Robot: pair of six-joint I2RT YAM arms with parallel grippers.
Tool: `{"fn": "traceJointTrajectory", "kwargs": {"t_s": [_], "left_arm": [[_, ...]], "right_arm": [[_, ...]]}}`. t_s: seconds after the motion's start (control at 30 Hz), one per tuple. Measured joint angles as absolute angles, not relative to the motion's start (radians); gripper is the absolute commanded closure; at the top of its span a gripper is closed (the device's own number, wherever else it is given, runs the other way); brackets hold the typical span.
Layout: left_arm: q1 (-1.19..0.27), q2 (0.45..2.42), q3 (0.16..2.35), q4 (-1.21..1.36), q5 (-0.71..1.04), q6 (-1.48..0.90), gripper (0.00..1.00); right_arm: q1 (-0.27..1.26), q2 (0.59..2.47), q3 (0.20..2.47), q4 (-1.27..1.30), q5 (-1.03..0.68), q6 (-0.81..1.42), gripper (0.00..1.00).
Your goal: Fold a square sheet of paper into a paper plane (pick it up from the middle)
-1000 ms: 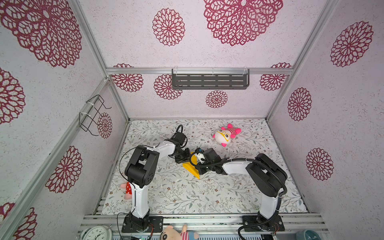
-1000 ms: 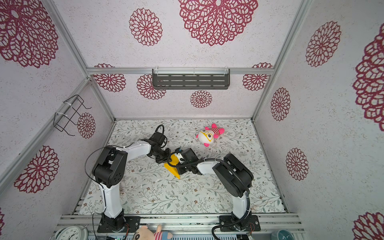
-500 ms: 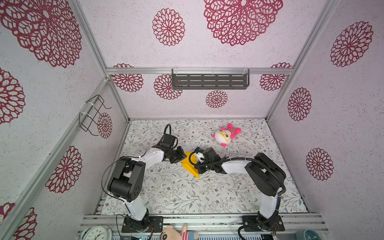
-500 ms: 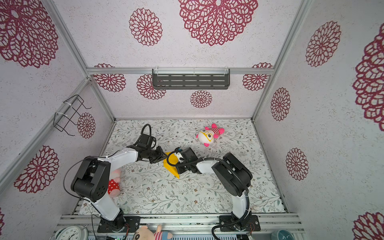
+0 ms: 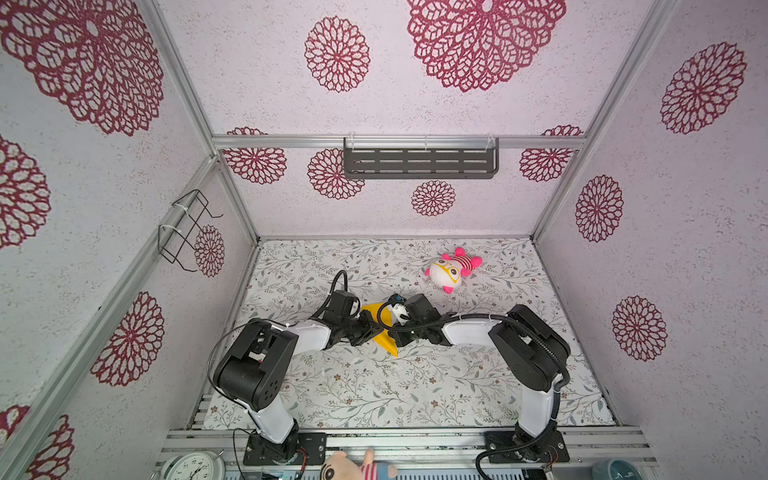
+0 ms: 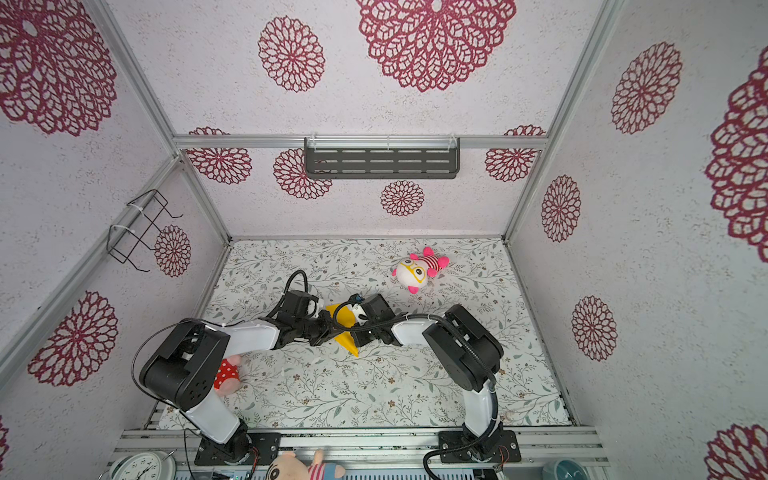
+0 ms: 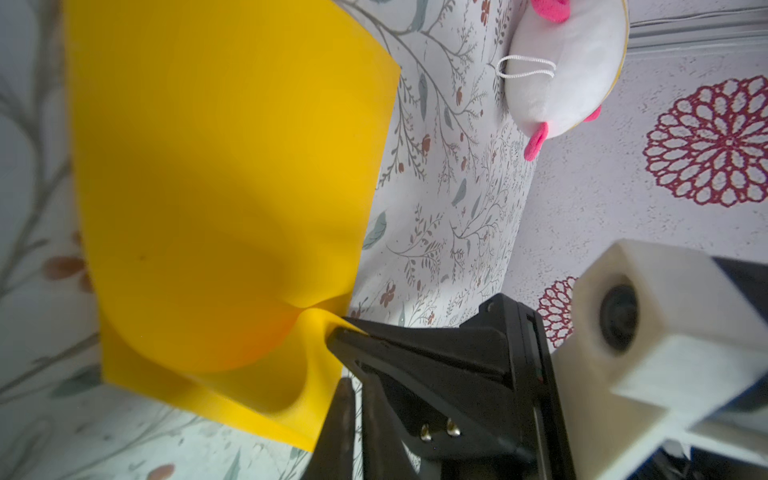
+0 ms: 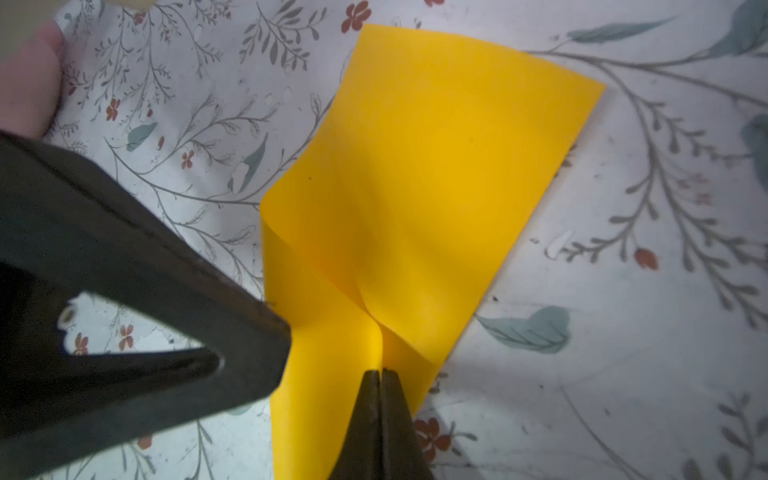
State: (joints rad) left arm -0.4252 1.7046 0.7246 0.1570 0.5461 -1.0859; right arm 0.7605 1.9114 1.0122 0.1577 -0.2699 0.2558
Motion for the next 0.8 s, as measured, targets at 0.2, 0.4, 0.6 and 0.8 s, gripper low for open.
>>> {"fn": "traceJointTrajectory", "kwargs": {"t_s": [0.2, 0.4, 0.6, 0.8], "left_arm": [[-0.427, 1.710, 0.706, 0.163, 0.543, -1.086, 0.92], [-0.428, 1.724, 0.705, 0.157, 0.532, -1.086, 0.93], [-0.428, 1.730, 0.705, 0.140, 0.515, -1.086, 0.93], [-0.428, 1.730, 0.704, 0.131, 0.501, -1.086, 0.94]], "right_arm": [[0.760, 1.916, 1.018, 0.156, -0.271, 0.256, 0.98], [0.760, 1.916, 1.018, 0.156, -0.273, 0.256, 0.97], [0.760, 1.917, 1.019, 0.154, -0.274, 0.255, 0.96], [0.760, 1.922, 1.029, 0.147, -0.276, 0.255, 0.96]]}}
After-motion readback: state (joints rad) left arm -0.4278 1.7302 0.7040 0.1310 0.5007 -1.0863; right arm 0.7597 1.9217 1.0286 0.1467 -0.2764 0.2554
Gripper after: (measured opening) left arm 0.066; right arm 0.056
